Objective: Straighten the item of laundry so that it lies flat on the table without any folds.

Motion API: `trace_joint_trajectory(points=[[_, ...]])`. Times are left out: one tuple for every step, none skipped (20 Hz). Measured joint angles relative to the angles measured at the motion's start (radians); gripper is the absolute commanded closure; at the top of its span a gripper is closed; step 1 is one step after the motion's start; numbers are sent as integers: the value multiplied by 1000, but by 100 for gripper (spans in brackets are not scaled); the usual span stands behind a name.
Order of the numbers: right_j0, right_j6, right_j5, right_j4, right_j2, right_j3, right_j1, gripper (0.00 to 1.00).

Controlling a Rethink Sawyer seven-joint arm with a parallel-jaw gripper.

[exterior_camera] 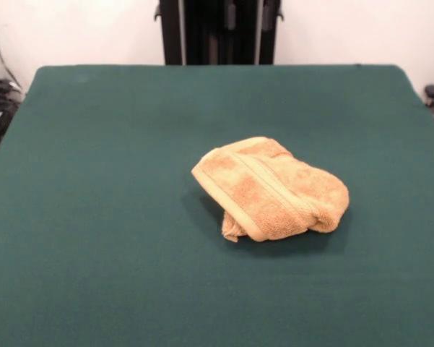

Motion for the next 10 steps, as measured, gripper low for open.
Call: trace_joint_trajectory(points=[[0, 0, 0, 0, 0, 0, 0, 0], [0, 0, 0, 0, 0, 0, 0, 0], [0, 0, 0, 0, 0, 0, 0, 0], [1, 0, 0, 0, 0, 0, 0, 0], [3, 0, -1, -1, 0, 1, 0, 0], [4, 0, -4, -3, 0, 3, 0, 0], [5, 0, -7, -5, 0, 4, 0, 0], [6, 0, -13, -9, 0, 8, 0, 0], [7, 0, -22, -13, 0, 14, 0, 0], [8, 0, -30, -17, -1, 19, 0, 0]])
